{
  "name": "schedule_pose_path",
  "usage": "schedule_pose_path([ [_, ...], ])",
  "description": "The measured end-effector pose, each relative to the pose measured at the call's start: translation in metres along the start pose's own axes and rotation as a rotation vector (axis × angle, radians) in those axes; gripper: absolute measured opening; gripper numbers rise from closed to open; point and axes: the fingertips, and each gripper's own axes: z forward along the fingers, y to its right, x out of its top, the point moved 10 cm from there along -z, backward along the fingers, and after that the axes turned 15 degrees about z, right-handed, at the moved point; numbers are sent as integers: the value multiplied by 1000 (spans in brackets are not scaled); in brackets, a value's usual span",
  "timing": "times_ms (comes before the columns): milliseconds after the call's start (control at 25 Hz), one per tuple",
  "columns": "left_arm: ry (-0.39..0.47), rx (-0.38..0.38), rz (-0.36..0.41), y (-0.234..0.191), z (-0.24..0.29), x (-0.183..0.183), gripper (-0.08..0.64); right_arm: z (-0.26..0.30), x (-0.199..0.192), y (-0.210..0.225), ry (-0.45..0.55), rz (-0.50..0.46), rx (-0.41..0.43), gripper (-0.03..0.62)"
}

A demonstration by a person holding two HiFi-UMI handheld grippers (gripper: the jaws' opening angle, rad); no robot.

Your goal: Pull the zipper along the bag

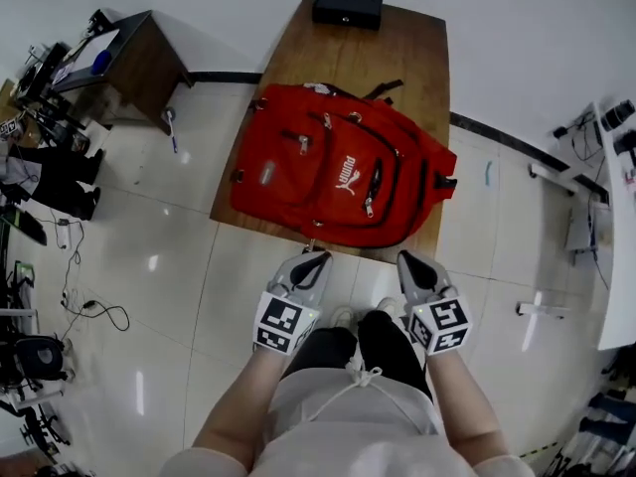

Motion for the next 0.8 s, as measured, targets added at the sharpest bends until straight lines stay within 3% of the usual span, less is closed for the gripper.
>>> schedule_pose_path([
  [120,71,-16,16,18,-19,18,6,-35,2,-14,44,-9,11,3],
  [360,132,-61,34,57,-42,35,6,-79,-3,-32,137,75,37,3],
  [800,219,27,43,140,-136,45,6,-184,-52,-98,188,-102,75,3],
])
